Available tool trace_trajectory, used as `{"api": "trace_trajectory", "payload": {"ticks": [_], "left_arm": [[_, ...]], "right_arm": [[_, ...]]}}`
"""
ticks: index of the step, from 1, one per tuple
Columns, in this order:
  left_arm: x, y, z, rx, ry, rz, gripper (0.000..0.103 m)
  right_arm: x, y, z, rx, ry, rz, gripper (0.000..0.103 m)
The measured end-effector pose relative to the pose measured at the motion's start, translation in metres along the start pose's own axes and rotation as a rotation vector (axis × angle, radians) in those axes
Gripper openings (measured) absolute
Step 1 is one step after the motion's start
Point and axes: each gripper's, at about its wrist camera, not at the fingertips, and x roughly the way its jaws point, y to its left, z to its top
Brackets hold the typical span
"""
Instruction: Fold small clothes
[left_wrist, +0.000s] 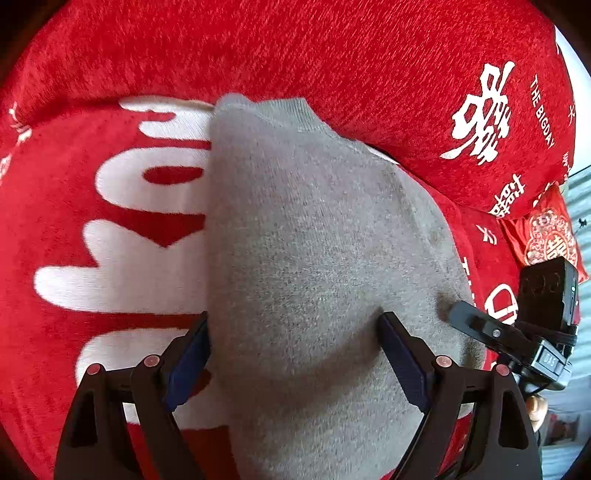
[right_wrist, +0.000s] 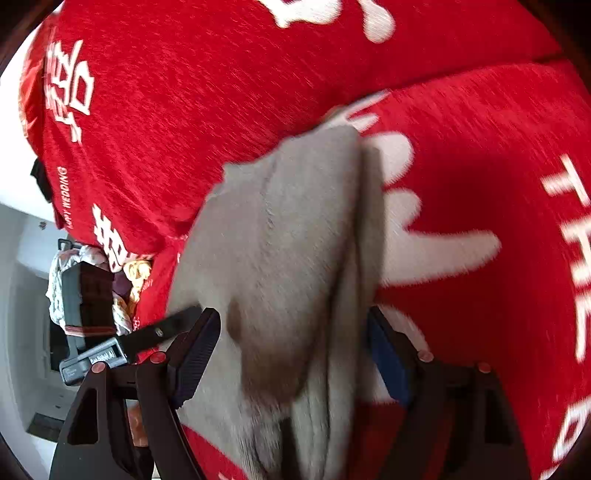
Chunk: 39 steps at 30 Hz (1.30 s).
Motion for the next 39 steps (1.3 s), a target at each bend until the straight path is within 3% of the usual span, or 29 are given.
{"api": "trace_trajectory", "payload": {"ticks": [1, 2, 3, 6, 11, 16, 26, 39], "left_arm": [[0.001, -0.001, 0.0, 0.006, -0.002, -0.011, 0.078], [0.001, -0.002, 0.0, 0.012, -0.007, -0.015, 0.068], [-0.001, -0.005, 0.0, 0.029, -0.013, -0.023, 0.059], [-0.011, -0.019, -0.005, 0.1, -0.052, 0.027, 0.046], [-0.026, -0.037, -0.017, 0.17, -0.097, 0.116, 0.039], [-0.047, -0.044, -0.037, 0.23, -0.125, 0.172, 0.039], [-0.094, -0.044, -0.093, 0.247, -0.173, 0.203, 0.039], [-0.12, -0.014, -0.185, 0.222, -0.192, 0.236, 0.039]], "right_arm": [[0.003, 0.002, 0.002, -0.011, 0.0, -0.01, 0.075], [0.006, 0.005, 0.003, -0.023, 0.004, -0.026, 0.056], [0.011, 0.009, 0.003, -0.045, 0.018, -0.049, 0.049], [0.007, 0.021, -0.001, -0.11, -0.008, -0.077, 0.038], [-0.003, 0.047, -0.014, -0.202, -0.051, -0.151, 0.035], [-0.017, 0.075, -0.031, -0.265, -0.076, -0.168, 0.035], [-0.039, 0.124, -0.086, -0.375, -0.102, -0.188, 0.035], [-0.039, 0.141, -0.181, -0.422, -0.088, -0.193, 0.035]]}}
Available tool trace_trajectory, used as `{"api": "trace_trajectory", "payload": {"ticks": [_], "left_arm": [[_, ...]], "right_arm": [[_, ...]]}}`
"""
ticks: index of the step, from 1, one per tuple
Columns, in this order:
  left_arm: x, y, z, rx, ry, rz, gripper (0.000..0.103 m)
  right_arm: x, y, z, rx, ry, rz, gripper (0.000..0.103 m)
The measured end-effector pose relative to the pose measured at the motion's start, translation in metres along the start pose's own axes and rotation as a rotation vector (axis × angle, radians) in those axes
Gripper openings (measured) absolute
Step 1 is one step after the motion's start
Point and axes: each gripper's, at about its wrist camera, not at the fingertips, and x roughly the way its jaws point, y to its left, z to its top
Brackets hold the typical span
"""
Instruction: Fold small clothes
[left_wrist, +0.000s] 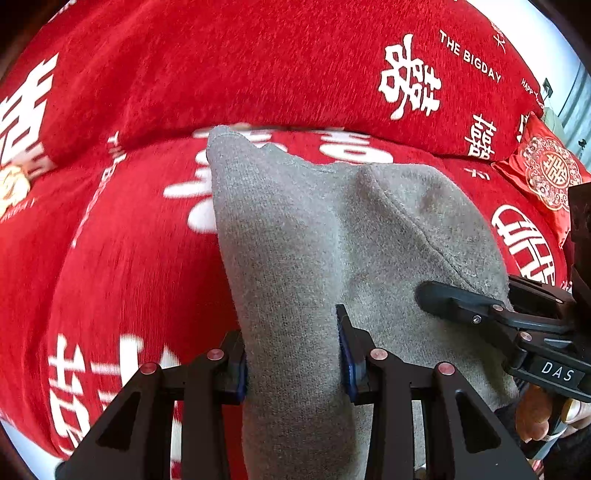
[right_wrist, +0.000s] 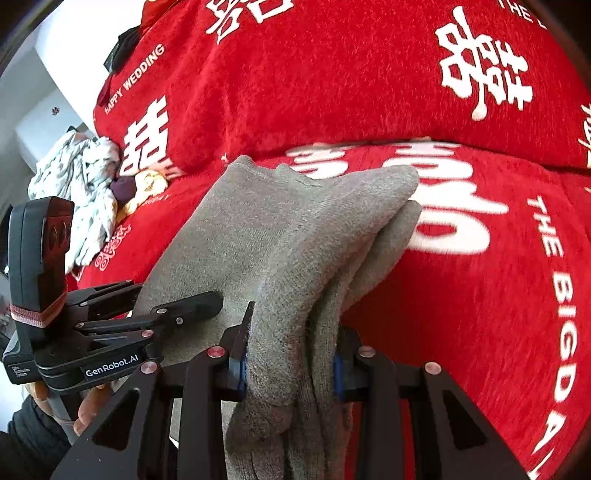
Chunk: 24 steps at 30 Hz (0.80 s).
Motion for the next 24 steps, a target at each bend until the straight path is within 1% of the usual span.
{"api": "trace_trajectory", "payload": {"ticks": [3, 5, 10, 14, 16, 17, 18, 20, 21, 22, 24], "left_arm": [[-0.002, 0.004, -0.017, -0.01, -0.003, -0.001, 0.039], [-0.004, 0.005, -0.022, -0.011, -0.015, 0.0, 0.039], [-0.005, 0.007, -0.027, -0.009, -0.026, -0.002, 0.039], [-0.003, 0.012, -0.034, -0.019, -0.04, -0.015, 0.041], [-0.003, 0.015, -0.036, -0.023, -0.049, -0.023, 0.044], [-0.003, 0.016, -0.037, -0.022, -0.051, -0.025, 0.049], [-0.003, 0.018, -0.037, -0.025, -0.054, -0.021, 0.06], [-0.003, 0.022, -0.039, -0.037, -0.066, 0.008, 0.077], [-0.004, 0.026, -0.04, -0.046, -0.074, 0.018, 0.081], [-0.005, 0.029, -0.041, -0.051, -0.074, 0.009, 0.081], [-0.01, 0.035, -0.042, -0.068, -0.067, -0.008, 0.081]], "right_arm": [[0.002, 0.005, -0.018, 0.004, 0.012, 0.009, 0.035], [0.0, 0.008, -0.025, 0.002, -0.001, 0.012, 0.035], [-0.004, 0.015, -0.029, -0.009, -0.012, 0.015, 0.035], [0.0, 0.01, -0.034, -0.001, -0.011, 0.017, 0.035], [0.002, 0.005, -0.037, 0.012, -0.008, 0.016, 0.035], [0.003, 0.002, -0.038, 0.02, -0.007, 0.017, 0.035], [0.004, 0.0, -0.039, 0.027, -0.006, 0.017, 0.035], [0.008, -0.009, -0.042, 0.051, -0.001, 0.02, 0.038], [0.01, -0.014, -0.043, 0.067, 0.005, 0.029, 0.043], [0.011, -0.017, -0.044, 0.08, 0.009, 0.037, 0.047], [0.012, -0.029, -0.046, 0.122, 0.019, 0.042, 0.063]]}}
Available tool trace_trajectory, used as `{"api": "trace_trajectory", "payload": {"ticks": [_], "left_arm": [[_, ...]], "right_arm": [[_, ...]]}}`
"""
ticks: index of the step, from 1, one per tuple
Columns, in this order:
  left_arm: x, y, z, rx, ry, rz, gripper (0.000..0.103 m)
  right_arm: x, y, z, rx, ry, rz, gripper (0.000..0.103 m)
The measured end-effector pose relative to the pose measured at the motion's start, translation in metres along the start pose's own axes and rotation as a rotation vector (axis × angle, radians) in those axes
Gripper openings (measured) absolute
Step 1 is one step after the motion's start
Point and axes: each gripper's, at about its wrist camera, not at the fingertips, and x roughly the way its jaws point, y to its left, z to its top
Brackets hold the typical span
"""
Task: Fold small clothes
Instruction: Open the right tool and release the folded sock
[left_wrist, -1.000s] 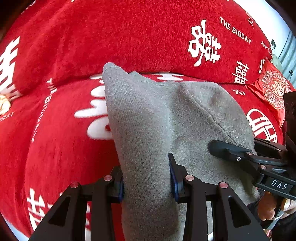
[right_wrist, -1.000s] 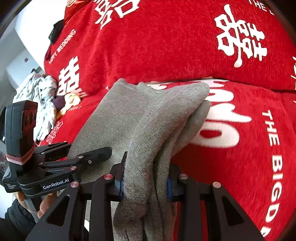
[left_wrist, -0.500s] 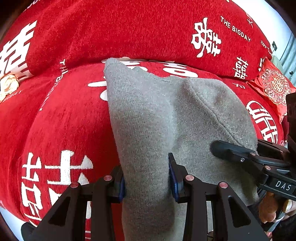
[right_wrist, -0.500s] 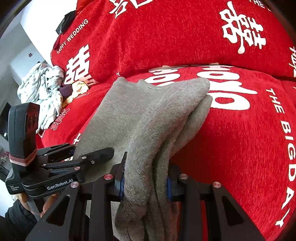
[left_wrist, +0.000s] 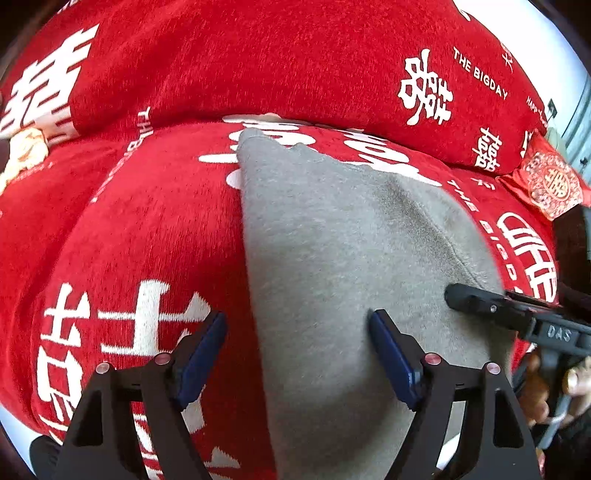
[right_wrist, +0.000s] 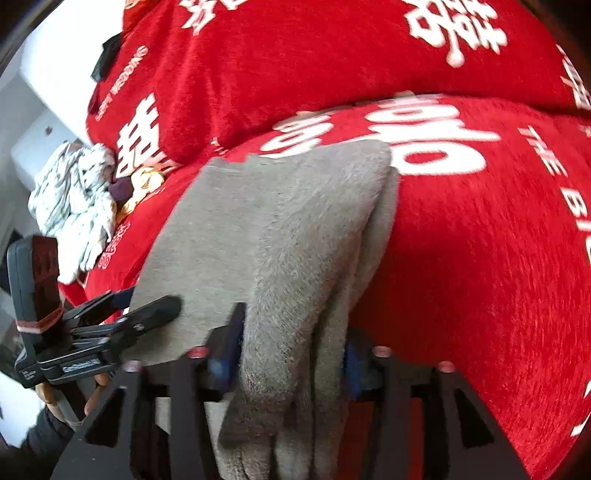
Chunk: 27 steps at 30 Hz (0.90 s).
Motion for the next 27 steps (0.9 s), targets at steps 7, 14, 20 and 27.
{"api": "trace_trajectory", "payload": {"ticks": [7, 14, 20, 27], "left_arm": [[-0.031, -0.004, 0.03, -0.003, -0.069, 0.048, 0.081], [0.03, -0.017, 0.069, 0.051, 0.071, 0.269, 0.081], [0.037, -0.013, 0.072, 0.047, 0.086, 0.254, 0.081], [-0.005, -0.021, 0.042, 0.067, 0.056, 0.228, 0.081]], "right_arm": [[-0.042, 0.0, 0.007, 0.01, -0.118, 0.021, 0.065], [-0.011, 0.038, 0.026, -0.173, -0.025, 0.044, 0.065], [0.019, 0.015, 0.04, -0.099, -0.002, 0.041, 0.065], [-0.022, 0.062, 0.007, -0.27, -0.035, 0.031, 0.065]]}}
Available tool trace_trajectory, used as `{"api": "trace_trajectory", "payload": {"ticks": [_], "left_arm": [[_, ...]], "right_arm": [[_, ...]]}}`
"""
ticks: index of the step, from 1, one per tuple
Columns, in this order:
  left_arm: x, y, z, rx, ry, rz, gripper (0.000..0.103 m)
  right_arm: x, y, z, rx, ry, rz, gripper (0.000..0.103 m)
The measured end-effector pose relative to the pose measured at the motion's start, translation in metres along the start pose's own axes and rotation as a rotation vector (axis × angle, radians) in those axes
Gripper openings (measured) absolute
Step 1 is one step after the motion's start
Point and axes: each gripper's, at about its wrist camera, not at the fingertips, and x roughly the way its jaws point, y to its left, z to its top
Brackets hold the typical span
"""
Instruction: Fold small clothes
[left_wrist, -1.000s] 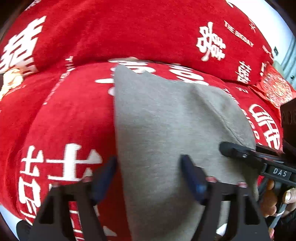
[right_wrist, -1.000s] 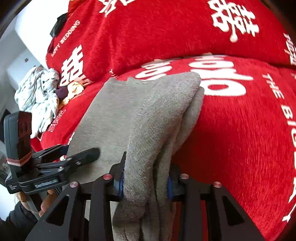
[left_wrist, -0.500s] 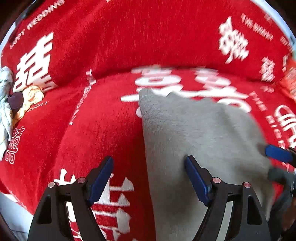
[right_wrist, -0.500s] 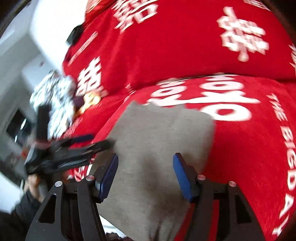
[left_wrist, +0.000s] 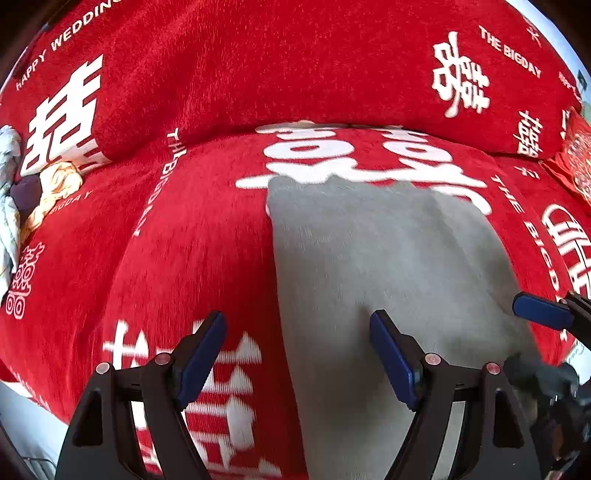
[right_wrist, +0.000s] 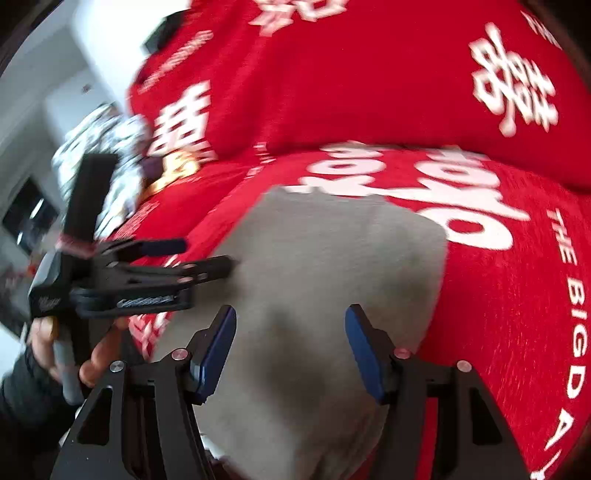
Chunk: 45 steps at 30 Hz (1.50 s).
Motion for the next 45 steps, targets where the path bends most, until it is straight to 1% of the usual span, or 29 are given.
{"api": "trace_trajectory", "payload": {"ticks": [2, 4, 5, 7, 9, 12, 15, 18, 20, 21, 23, 25, 26, 27, 28, 30, 32, 35, 39, 41, 43, 45], "left_arm": [[-0.004, 0.0, -0.012, 0.003, 0.005, 0.003, 0.081], [-0.006, 0.0, -0.025, 0.012, 0.006, 0.016, 0.081], [-0.006, 0.0, -0.03, 0.015, 0.006, 0.023, 0.081], [-0.006, 0.003, -0.039, 0.003, 0.017, 0.009, 0.081], [-0.01, 0.004, -0.047, -0.002, 0.014, 0.0, 0.081], [-0.012, 0.004, -0.054, 0.006, 0.008, 0.005, 0.081], [-0.01, 0.009, -0.06, -0.022, 0.015, -0.006, 0.083], [-0.014, 0.011, -0.067, -0.03, 0.014, -0.008, 0.083], [-0.023, 0.011, -0.071, -0.025, 0.004, 0.006, 0.083], [-0.032, 0.008, -0.073, -0.013, -0.015, 0.027, 0.083], [-0.045, 0.002, -0.074, 0.01, -0.049, 0.045, 0.083], [-0.056, -0.003, -0.07, 0.008, -0.064, 0.041, 0.083], [-0.059, -0.005, -0.067, 0.008, -0.064, 0.026, 0.083], [-0.064, -0.007, -0.063, 0.002, -0.07, 0.006, 0.083], [-0.067, -0.008, -0.06, -0.003, -0.076, -0.006, 0.083], [-0.072, -0.012, -0.054, 0.0, -0.089, -0.027, 0.083], [-0.073, -0.014, -0.05, -0.012, -0.099, -0.015, 0.083], [-0.073, -0.018, -0.047, -0.02, -0.095, -0.022, 0.083], [-0.064, -0.022, -0.046, -0.026, -0.046, -0.034, 0.083], [-0.06, -0.023, -0.048, -0.032, -0.037, -0.036, 0.083], [-0.057, -0.023, -0.052, -0.042, -0.031, -0.003, 0.083], [-0.056, -0.022, -0.056, -0.065, -0.048, 0.043, 0.083]], "right_arm": [[-0.004, 0.013, -0.011, -0.033, 0.016, 0.016, 0.065], [-0.001, 0.019, -0.021, -0.045, 0.049, 0.012, 0.065], [0.003, 0.02, -0.027, -0.051, 0.068, 0.0, 0.065], [0.01, 0.018, -0.04, -0.055, 0.097, -0.046, 0.065], [0.005, 0.018, -0.051, -0.064, 0.079, -0.056, 0.065], [-0.003, 0.021, -0.061, -0.069, 0.091, -0.074, 0.065], [-0.006, 0.017, -0.068, -0.052, 0.112, -0.074, 0.065], [-0.007, 0.015, -0.076, -0.038, 0.126, -0.069, 0.065], [-0.007, 0.017, -0.08, -0.047, 0.165, -0.091, 0.065], [-0.008, 0.019, -0.08, -0.049, 0.17, -0.104, 0.065], [-0.019, 0.024, -0.077, -0.035, 0.151, -0.1, 0.065], [-0.03, 0.032, -0.069, -0.044, 0.12, -0.102, 0.065], [-0.034, 0.038, -0.064, -0.067, 0.106, -0.127, 0.067], [-0.037, 0.045, -0.06, -0.098, 0.099, -0.164, 0.071], [-0.038, 0.051, -0.057, -0.132, 0.096, -0.205, 0.073], [-0.038, 0.061, -0.05, -0.175, 0.093, -0.272, 0.074], [-0.037, 0.065, -0.045, -0.185, 0.1, -0.289, 0.074], [-0.032, 0.065, -0.038, -0.176, 0.119, -0.305, 0.075], [-0.026, 0.06, -0.036, -0.149, 0.141, -0.323, 0.075], [-0.023, 0.057, -0.036, -0.137, 0.154, -0.325, 0.075], [-0.02, 0.055, -0.038, -0.131, 0.164, -0.339, 0.075], [-0.016, 0.052, -0.039, -0.117, 0.177, -0.342, 0.075]]}}
